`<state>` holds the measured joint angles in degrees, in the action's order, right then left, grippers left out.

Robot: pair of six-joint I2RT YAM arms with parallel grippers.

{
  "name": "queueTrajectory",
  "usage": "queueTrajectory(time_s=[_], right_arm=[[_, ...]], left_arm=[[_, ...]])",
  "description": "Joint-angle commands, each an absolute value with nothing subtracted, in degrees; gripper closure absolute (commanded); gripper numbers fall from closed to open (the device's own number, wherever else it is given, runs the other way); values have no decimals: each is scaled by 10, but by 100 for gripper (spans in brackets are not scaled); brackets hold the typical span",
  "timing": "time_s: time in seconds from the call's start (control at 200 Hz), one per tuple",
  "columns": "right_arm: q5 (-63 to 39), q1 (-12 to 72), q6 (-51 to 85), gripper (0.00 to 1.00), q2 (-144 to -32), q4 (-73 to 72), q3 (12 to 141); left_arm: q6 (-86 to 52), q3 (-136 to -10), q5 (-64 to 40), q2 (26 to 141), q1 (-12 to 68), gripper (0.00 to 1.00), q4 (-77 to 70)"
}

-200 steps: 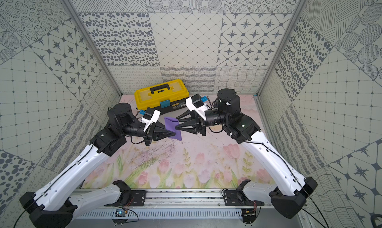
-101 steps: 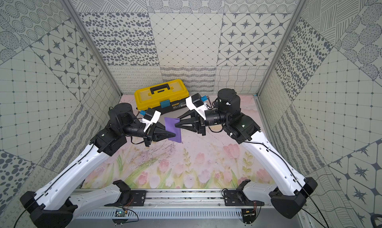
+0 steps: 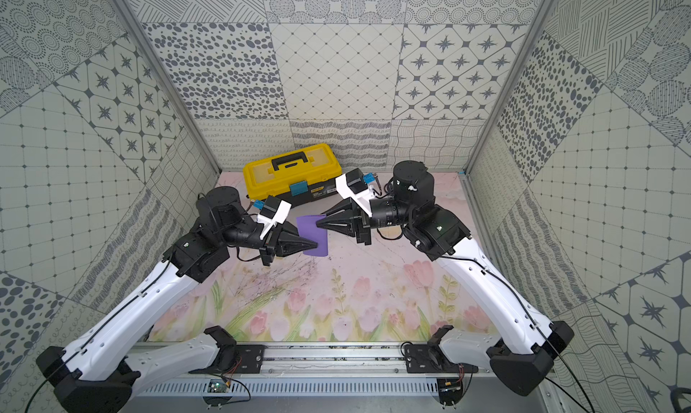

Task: Fold the square paper along the opposite sides
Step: Smooth out the paper.

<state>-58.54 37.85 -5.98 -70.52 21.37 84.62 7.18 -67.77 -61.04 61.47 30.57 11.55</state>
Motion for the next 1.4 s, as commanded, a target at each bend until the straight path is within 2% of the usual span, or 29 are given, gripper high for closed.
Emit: queueTrajectory(time_s=[0.0, 0.155, 0.285, 0.365, 0.89, 1.191, 1.391], right_arm=[[-581, 378, -57, 87, -697, 190, 841], [-579, 378, -57, 86, -697, 189, 841], [-577, 378, -57, 74, -696, 190, 840], [-577, 378, -57, 72, -695, 189, 840], [-577, 378, -58, 78, -697, 190, 838], [-576, 378, -59, 77, -697, 190, 837], [-575, 378, -58, 78, -695, 190, 838]], left_arm=[[79, -686, -621, 615, 306, 91, 110], [80, -685, -619, 615, 306, 90, 110], [83, -685, -613, 615, 306, 90, 114], [85, -685, -604, 614, 306, 90, 117], [83, -680, -578, 606, 306, 90, 112], [73, -677, -553, 605, 306, 100, 104], [68, -676, -538, 608, 306, 100, 101]])
